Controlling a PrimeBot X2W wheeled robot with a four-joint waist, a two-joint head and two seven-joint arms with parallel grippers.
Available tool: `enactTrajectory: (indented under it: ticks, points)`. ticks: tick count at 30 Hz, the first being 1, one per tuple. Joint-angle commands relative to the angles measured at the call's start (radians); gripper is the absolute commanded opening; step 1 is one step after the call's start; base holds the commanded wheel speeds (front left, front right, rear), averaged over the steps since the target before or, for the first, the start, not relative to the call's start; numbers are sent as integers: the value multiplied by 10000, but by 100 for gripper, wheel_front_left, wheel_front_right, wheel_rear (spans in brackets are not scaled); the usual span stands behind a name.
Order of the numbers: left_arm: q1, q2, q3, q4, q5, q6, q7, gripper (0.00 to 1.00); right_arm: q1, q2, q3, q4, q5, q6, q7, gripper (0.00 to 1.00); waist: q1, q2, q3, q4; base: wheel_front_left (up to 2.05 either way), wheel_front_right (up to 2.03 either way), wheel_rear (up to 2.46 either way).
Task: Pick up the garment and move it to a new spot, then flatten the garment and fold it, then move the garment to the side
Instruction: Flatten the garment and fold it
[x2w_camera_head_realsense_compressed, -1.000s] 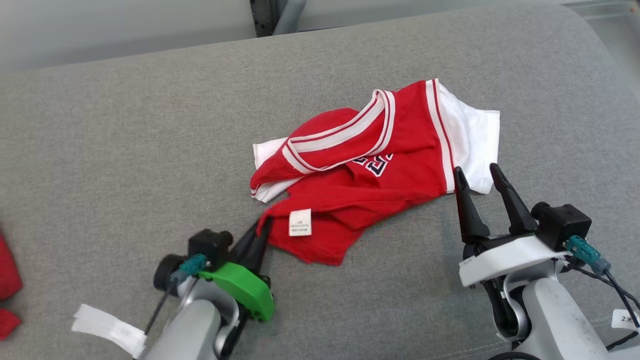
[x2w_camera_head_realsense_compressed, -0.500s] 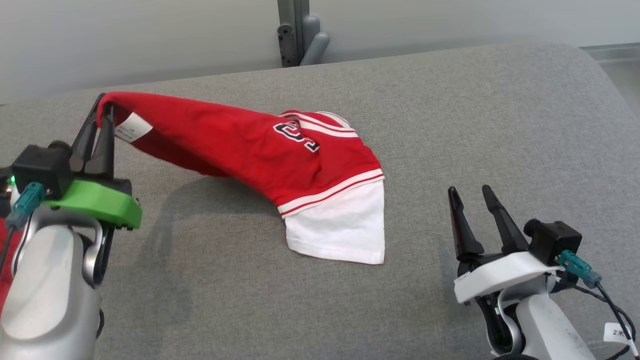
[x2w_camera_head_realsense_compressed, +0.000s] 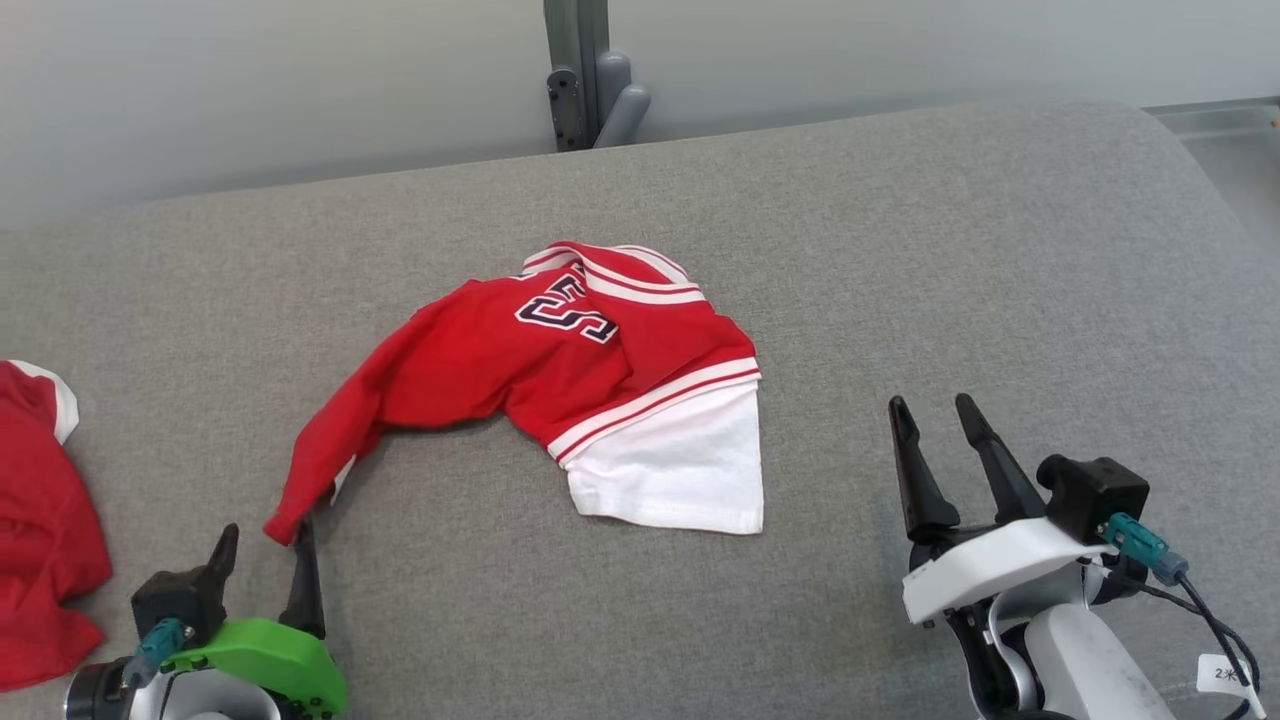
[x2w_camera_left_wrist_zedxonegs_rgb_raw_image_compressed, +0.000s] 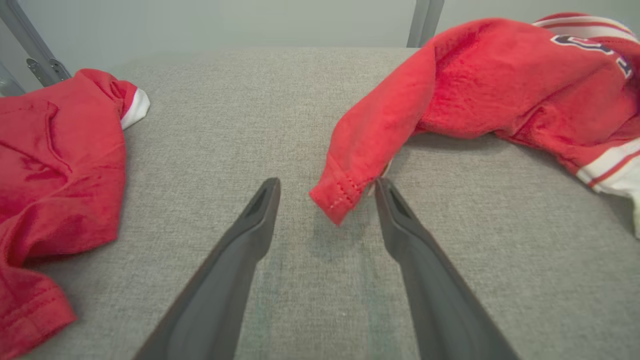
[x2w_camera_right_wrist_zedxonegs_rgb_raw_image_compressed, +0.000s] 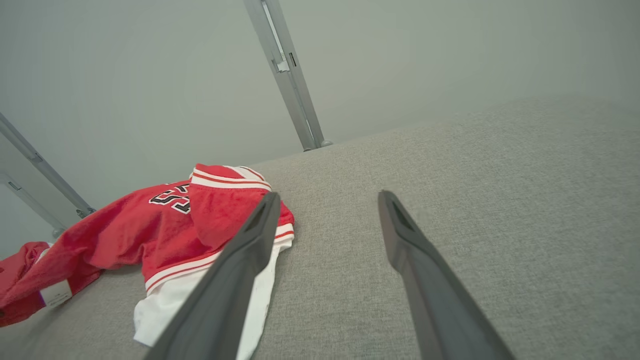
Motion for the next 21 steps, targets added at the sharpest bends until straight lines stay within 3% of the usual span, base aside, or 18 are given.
enactTrajectory:
  ticks: [1,10,16,21]
  points:
    - [258,-132,134,-241,198,61,-5,100,153,-11,82,100,-8,0,-26,100,0,0,-172,160,0,0,0]
    - [1102,-1108,364,-1888,781,-104,-4,100,161,-19,942,1440,169,0,-27,100,0,0,-419,1012,0,0,0]
    - [1071,-1257,-234,-2308,801,-269,-4,100,-357,-25,1380,2639,97,-1,-27,100,0,0,-155,1787,0,0,0]
    - [996,-1261,-715,-2564,206,-309,-4,100,-731,-21,1275,3724,-271,0,-25,100,0,0,4,2262,0,0,0]
